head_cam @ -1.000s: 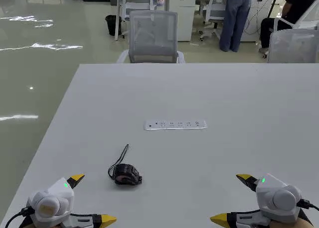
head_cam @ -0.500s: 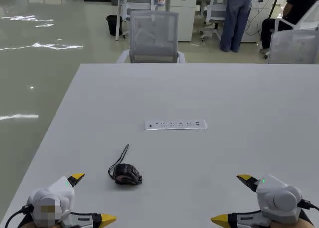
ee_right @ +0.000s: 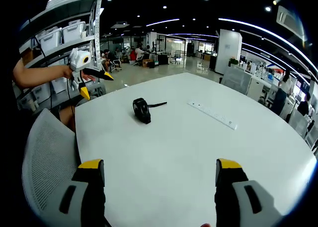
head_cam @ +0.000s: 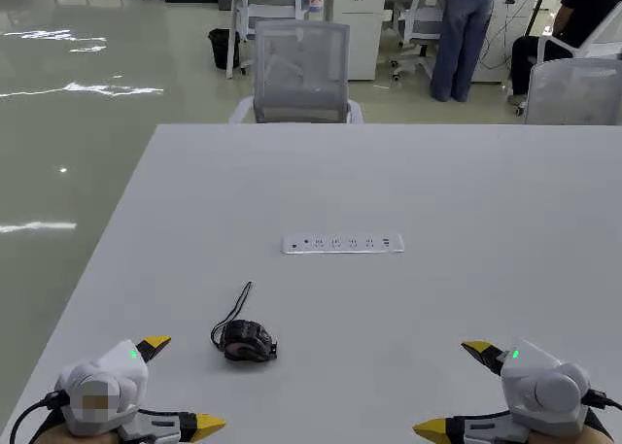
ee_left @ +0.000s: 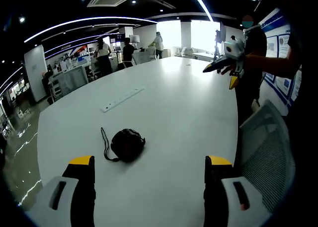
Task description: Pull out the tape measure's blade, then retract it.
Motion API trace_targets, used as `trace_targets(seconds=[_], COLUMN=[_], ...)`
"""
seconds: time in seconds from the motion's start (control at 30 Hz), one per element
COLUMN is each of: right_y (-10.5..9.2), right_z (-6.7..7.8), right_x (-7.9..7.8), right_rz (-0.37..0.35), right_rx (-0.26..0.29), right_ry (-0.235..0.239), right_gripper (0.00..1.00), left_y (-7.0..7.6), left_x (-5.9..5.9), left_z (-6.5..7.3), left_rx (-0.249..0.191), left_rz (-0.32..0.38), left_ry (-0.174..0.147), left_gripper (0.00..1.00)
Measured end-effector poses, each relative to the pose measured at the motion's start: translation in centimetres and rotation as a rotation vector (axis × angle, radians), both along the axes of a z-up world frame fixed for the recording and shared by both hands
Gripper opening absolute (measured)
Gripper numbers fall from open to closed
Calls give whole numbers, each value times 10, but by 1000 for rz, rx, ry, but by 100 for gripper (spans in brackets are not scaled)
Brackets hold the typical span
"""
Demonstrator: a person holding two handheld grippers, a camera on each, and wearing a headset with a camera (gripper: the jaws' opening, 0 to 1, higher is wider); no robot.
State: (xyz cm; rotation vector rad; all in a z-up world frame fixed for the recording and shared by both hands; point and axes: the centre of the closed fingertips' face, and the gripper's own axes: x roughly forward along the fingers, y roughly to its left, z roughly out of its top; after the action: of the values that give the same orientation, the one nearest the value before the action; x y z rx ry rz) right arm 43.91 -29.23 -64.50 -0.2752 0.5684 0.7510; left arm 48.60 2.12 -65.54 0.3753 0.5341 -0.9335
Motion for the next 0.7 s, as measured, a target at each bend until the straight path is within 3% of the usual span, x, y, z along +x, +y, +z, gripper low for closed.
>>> trace_targets(seconds=[0.53, 0.7], right_y=[3, 11], right_z=[-6, -5], right_x=[15, 21], right_rz=[65, 111], right_rx=[-22, -28], right_ry=[-1, -32], right_gripper=[89, 87], left_y=[-8, -9], left_x=[21, 28], left_z=[-3, -6], left_rx=[51, 81], left_rz=[-50, -74], left_ry=[1, -1], left_gripper=[84, 78])
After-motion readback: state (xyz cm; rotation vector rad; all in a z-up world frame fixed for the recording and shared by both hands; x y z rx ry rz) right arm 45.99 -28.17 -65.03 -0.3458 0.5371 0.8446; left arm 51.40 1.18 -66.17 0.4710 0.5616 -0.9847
